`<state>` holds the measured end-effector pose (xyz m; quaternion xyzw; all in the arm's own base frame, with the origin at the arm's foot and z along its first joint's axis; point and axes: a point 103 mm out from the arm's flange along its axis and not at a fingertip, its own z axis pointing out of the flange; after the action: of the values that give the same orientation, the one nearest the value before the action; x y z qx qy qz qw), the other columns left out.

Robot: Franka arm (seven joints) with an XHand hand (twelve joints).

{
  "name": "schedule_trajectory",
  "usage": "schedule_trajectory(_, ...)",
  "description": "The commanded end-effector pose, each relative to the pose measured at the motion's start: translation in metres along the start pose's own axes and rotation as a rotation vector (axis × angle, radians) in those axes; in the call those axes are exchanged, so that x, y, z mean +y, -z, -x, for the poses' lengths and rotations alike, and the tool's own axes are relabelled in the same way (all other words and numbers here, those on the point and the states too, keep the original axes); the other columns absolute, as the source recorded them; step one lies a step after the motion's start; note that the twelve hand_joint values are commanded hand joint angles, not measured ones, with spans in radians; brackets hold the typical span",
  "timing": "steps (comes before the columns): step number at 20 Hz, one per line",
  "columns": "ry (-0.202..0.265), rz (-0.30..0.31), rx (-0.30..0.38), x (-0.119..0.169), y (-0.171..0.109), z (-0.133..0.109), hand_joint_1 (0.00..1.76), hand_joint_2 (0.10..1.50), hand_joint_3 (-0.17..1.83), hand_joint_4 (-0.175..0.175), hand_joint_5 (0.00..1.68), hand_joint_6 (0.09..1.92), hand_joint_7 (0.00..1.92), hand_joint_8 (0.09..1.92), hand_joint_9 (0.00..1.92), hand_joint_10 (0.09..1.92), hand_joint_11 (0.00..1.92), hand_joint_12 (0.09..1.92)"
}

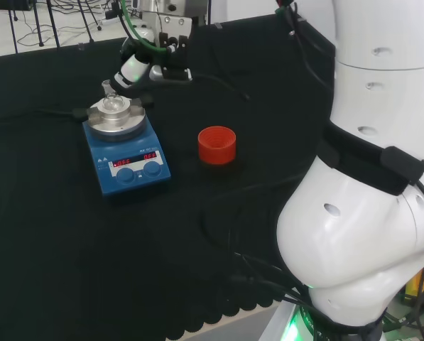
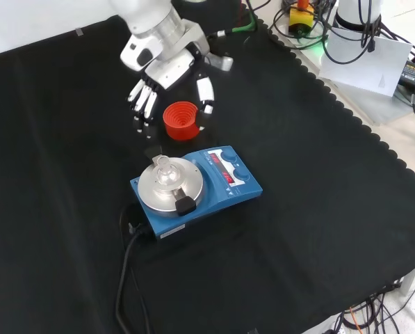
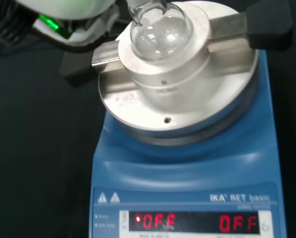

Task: Turn on the heater.

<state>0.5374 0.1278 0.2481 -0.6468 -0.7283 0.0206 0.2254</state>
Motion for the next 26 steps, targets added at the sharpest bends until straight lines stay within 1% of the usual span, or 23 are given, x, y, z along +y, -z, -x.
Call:
schedule_trajectory(1, -0.008, 0.034, -0.004, -0.026, 0.006, 0.012, 0.82, 0.57, 0.54, -0.051, 0.39, 0.12, 0.31, 0.71, 0.53, 0.72, 0.16, 1.42)
schedule_trajectory(2, -0.009, 0.042, -0.004, -0.03, 0.006, 0.013, 0.82, 0.57, 0.54, -0.052, 0.39, 0.12, 0.31, 0.71, 0.53, 0.72, 0.16, 1.42)
schedule_trajectory(5, -0.014, 0.053, -0.027, -0.057, 0.001, 0.017, 0.82, 0.58, 0.54, -0.054, 0.4, 0.11, 0.32, 0.71, 0.53, 0.72, 0.15, 1.42)
schedule_trajectory(8, -0.027, 0.03, -0.045, -0.077, -0.005, 0.021, 0.86, 0.59, 0.57, -0.056, 0.41, 0.1, 0.41, 0.71, 0.55, 0.71, 0.18, 1.4)
schedule_trajectory(9, -0.032, 0.014, -0.051, -0.083, -0.007, 0.023, 0.88, 0.59, 0.6, -0.057, 0.41, 0.09, 0.44, 0.7, 0.57, 0.71, 0.19, 1.39)
schedule_trajectory(12, -0.04, -0.038, -0.104, -0.1, -0.016, 0.024, 0.96, 0.58, 0.68, -0.058, 0.41, 0.09, 0.55, 0.69, 0.67, 0.68, 0.31, 1.36)
schedule_trajectory(15, -0.057, -0.084, -0.127, -0.116, -0.027, 0.027, 1.0, 0.58, 0.75, -0.06, 0.41, 0.09, 0.62, 0.69, 0.77, 0.64, 0.42, 1.32)
schedule_trajectory(18, -0.069, -0.116, -0.135, -0.127, -0.038, 0.034, 1.01, 0.57, 0.77, -0.062, 0.41, 0.09, 0.67, 0.7, 0.84, 0.63, 0.49, 1.3)
schedule_trajectory(21, -0.074, -0.142, -0.123, -0.134, -0.047, 0.04, 1.02, 0.57, 0.78, -0.063, 0.41, 0.09, 0.71, 0.7, 0.89, 0.62, 0.53, 1.29)
schedule_trajectory(24, -0.074, -0.171, -0.14, -0.139, -0.055, 0.043, 1.02, 0.58, 0.79, -0.064, 0.42, 0.09, 0.74, 0.71, 0.93, 0.62, 0.58, 1.28)
schedule_trajectory(26, -0.072, -0.201, -0.158, -0.14, -0.06, 0.041, 1.03, 0.58, 0.79, -0.065, 0.42, 0.09, 0.76, 0.71, 0.95, 0.62, 0.6, 1.27)
